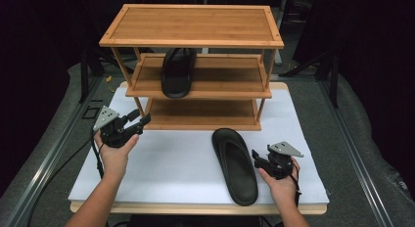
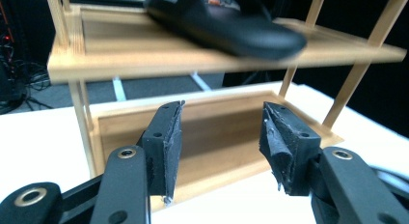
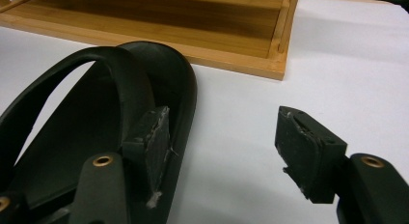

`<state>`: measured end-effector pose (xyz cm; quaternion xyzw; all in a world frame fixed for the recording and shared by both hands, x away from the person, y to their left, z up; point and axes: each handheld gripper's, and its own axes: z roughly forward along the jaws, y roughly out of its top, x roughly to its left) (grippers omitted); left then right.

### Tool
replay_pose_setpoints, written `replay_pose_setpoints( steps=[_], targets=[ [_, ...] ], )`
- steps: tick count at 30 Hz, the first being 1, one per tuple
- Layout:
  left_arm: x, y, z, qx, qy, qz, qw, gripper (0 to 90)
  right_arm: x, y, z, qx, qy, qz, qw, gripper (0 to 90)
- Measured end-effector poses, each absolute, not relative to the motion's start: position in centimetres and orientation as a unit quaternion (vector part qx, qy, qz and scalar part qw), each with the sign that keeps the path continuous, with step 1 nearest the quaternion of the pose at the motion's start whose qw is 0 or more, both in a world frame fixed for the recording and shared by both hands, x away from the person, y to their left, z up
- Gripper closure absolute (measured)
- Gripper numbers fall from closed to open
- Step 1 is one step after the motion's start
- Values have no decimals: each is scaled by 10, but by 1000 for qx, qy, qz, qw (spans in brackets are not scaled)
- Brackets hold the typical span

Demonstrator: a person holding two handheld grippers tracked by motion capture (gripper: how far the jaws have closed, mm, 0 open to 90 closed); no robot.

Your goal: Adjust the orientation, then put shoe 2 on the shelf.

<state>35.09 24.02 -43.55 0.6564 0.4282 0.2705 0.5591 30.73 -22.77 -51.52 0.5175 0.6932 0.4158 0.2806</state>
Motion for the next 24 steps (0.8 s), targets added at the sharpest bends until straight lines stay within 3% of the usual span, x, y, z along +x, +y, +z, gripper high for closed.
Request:
replay_pose_setpoints(
  steps=[15,18,20,24],
  targets=[
    [340,236,-485,683,425,245,542,523,297,-223,-513,498,707,425,266,417],
    [340,234,-490,689,420,239,539,533,295,-220,-512,489,717,425,258,516],
    [340,234,-491,685,422,238,544,536,292,-217,-513,485,726,421,248,634],
    [341,234,-492,686,422,232,545,542,284,-214,-510,491,728,412,243,669]
  ],
)
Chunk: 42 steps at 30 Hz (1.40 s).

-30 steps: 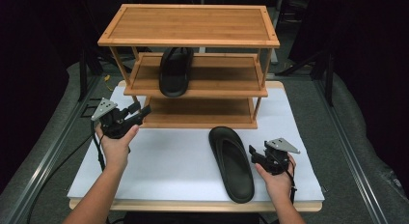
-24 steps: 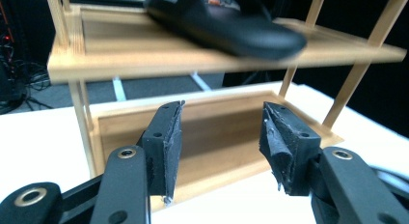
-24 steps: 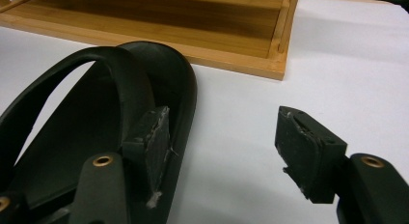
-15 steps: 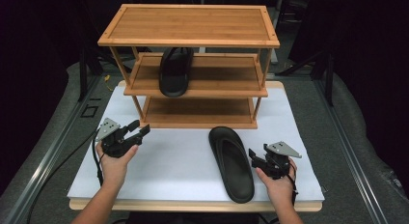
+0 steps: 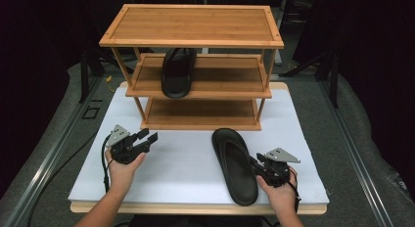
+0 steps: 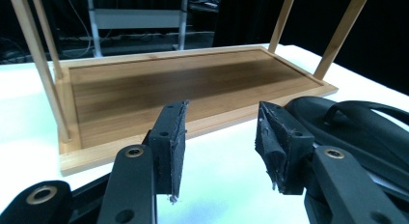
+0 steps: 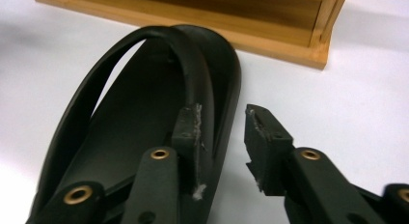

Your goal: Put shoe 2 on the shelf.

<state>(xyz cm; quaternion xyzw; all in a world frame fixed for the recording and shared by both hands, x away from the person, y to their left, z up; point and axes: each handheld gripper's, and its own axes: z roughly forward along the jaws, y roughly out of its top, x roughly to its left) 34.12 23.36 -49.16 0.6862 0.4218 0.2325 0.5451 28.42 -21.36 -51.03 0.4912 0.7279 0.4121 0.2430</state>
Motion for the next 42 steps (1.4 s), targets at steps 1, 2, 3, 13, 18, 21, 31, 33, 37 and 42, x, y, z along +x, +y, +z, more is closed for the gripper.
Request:
replay_pose_setpoints(
  steps=[1,2,3,13,18,21,31,33,37,42],
  targets=[
    [341,233,-493,689,421,231,543,545,282,-213,-509,493,727,413,240,658],
    [341,233,-493,690,421,230,541,545,281,-213,-508,493,726,418,237,650],
    [340,232,-494,690,422,231,541,547,279,-213,-506,493,724,424,230,645],
    [341,231,-496,693,420,225,541,553,274,-199,-523,488,758,369,223,673],
    [338,236,-496,690,433,235,530,557,280,-203,-523,511,741,375,221,663],
    [339,239,-494,674,445,240,539,557,281,-201,-525,505,748,372,219,709],
    [343,244,-498,668,459,228,539,560,281,-201,-524,498,754,356,237,791],
    [343,244,-499,671,458,228,537,561,281,-202,-525,499,751,357,241,797],
    [344,245,-500,673,457,235,532,569,286,-206,-524,504,750,359,235,821],
    [344,246,-500,674,457,240,529,572,287,-208,-523,505,750,358,235,830]
  ],
)
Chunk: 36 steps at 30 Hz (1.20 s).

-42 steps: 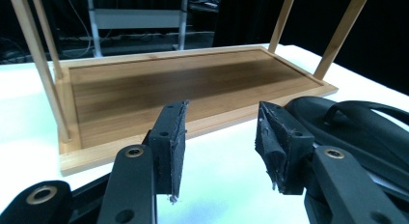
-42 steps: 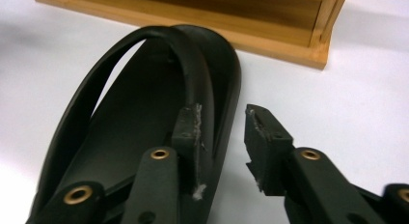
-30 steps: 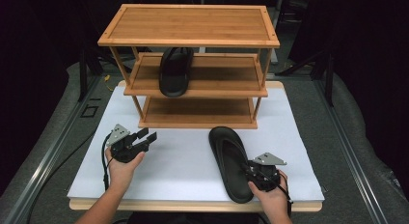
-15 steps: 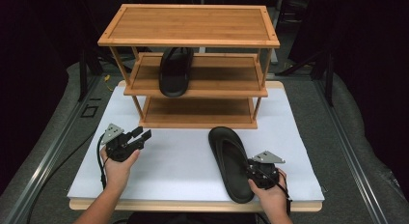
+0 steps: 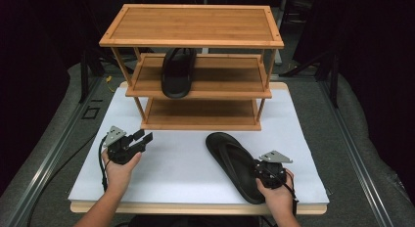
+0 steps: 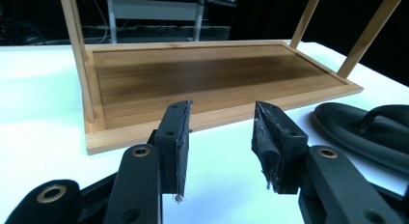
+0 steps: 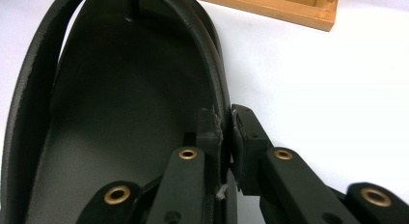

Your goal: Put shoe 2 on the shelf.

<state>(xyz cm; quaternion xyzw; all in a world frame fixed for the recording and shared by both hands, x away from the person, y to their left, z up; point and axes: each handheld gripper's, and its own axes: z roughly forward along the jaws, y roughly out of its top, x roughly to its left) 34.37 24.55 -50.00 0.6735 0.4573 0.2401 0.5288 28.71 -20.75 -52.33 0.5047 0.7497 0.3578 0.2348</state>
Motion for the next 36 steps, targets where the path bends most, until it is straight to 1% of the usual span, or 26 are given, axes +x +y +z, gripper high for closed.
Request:
replay_pose_setpoints(
  steps=[15,22,31,36],
  targets=[
    [339,250,-497,661,465,248,535,572,286,-207,-517,499,737,385,244,837],
    [340,250,-497,657,467,251,537,574,281,-212,-509,502,716,416,248,837],
    [341,248,-497,657,464,252,538,579,273,-216,-496,499,695,446,263,837],
    [343,249,-497,654,468,253,539,578,274,-219,-492,500,693,452,257,837]
  ],
)
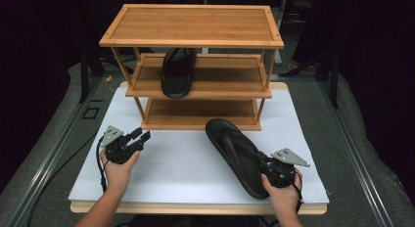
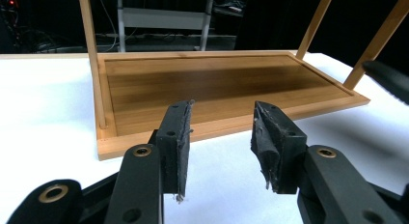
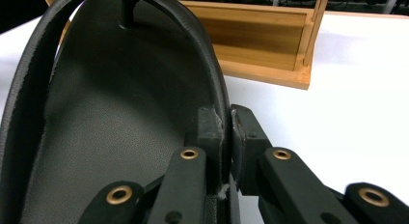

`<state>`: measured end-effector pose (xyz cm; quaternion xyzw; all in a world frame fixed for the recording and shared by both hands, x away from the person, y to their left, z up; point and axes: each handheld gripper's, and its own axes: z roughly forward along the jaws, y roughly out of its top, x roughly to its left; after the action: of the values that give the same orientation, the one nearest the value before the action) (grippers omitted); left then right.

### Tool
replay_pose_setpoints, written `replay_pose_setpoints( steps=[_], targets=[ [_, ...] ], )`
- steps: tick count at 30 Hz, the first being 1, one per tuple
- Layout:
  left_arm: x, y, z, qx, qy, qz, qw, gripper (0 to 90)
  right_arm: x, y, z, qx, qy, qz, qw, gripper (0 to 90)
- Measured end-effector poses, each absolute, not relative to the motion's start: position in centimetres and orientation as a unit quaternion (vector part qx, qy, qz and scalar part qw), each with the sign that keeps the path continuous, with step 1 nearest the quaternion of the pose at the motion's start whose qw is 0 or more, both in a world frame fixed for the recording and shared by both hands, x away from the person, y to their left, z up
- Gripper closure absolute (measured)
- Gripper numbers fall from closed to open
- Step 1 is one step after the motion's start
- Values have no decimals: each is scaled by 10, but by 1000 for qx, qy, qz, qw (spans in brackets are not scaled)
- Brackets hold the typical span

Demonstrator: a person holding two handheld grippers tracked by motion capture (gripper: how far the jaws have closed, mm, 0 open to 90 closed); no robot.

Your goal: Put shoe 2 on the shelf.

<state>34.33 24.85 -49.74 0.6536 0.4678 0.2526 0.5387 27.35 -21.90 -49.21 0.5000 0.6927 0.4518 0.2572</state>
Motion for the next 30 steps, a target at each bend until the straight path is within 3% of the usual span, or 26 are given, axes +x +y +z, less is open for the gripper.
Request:
replay_pose_setpoints(
  steps=[17,30],
  targets=[
    [346,244,-501,663,461,254,532,578,275,-216,-472,482,689,469,269,838],
    [345,244,-501,662,463,256,531,578,284,-216,-436,467,664,509,285,837]
  ],
)
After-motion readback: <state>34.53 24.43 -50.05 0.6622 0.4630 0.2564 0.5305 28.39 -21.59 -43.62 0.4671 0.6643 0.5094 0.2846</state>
